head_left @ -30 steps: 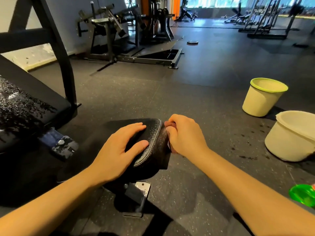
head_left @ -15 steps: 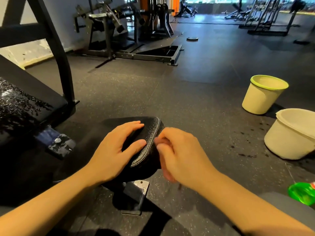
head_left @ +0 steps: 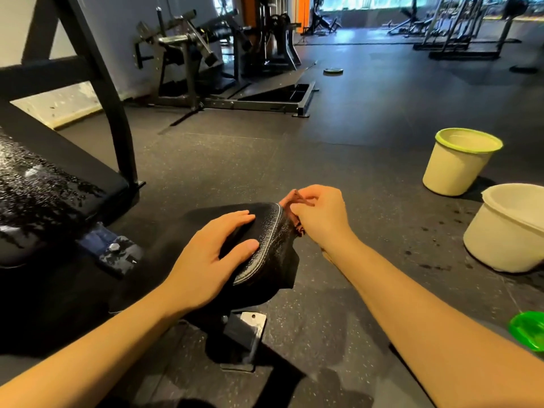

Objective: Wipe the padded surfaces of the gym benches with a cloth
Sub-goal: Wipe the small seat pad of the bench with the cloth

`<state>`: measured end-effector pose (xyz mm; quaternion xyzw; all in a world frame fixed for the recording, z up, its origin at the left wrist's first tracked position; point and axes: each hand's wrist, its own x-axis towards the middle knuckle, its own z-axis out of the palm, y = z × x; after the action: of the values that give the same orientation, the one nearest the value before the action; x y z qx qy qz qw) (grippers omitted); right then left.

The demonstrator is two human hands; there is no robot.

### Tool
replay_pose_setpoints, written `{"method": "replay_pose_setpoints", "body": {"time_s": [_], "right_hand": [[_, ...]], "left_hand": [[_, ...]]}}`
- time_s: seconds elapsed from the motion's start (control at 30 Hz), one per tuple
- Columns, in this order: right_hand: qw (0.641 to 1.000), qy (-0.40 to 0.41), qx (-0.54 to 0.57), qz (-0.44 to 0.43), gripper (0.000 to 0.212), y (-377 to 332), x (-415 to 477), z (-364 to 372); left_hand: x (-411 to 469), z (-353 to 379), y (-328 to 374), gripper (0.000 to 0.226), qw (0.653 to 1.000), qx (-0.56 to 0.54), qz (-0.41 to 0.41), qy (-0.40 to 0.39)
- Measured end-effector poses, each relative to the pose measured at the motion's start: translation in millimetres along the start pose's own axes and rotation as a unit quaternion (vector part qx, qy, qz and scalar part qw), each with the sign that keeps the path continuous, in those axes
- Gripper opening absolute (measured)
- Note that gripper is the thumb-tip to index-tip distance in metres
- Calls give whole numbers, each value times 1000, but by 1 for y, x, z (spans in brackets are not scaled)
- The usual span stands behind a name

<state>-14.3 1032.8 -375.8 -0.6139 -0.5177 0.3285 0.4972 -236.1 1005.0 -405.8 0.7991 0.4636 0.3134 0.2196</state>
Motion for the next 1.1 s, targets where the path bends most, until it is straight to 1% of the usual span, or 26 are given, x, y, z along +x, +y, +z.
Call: {"method": "replay_pose_setpoints", "body": {"time_s": [0.07,0.17,0.2,0.37,0.43,0.57,0.67,0.8,0.87,0.9,0.93,1.0,1.03,1.07,1.1], "right_hand": [[999,-11,-1,-32,45,1,-8,-5],[996,-25,36,-74,27,5,-20,-16],[995,-29,49,-87,24,8,-23,-20],[985,-69,89,-131,30,15,-42,-33],[982,-90,95,-136,32,16,-51,-35],[972,-149,117,-139,29,14,-68,-41],[965,-188,113,-146,27,11,-80,-41],[957,-242,100,-124,26,2,-97,-45],[954,-271,85,-94,26,-4,-104,-54],[960,-260,72,-78,23,-9,-106,-59],[971,-224,63,-60,20,-16,-104,-64],[995,-84,47,-5,14,-30,-89,-73],[999,-19,47,19,11,-39,-79,-77],[999,27,30,24,10,-49,-67,-78],[999,52,-1,15,9,-56,-57,-76]], "left_hand": [[0,-1,-1,61,1000,-4,0,1],[1,-1,-1,57,1000,-15,8,7],[2,-1,-1,57,1000,-17,9,8],[4,0,-2,60,1000,-10,14,12],[5,1,0,59,1000,-9,17,12],[5,0,0,59,1000,-14,11,8],[4,-1,0,62,1000,-20,4,6],[6,-2,0,63,1000,-30,-7,-8],[6,-1,-2,62,999,-35,-9,-9],[6,-1,-4,60,999,-36,-7,-7],[6,-1,-6,59,999,-37,-6,-6],[6,-1,-7,56,999,-43,-6,-10],[6,-2,-6,56,999,-46,-7,-13],[6,-2,-6,56,999,-46,-8,-14],[6,-2,-5,58,999,-44,-7,-14]]}}
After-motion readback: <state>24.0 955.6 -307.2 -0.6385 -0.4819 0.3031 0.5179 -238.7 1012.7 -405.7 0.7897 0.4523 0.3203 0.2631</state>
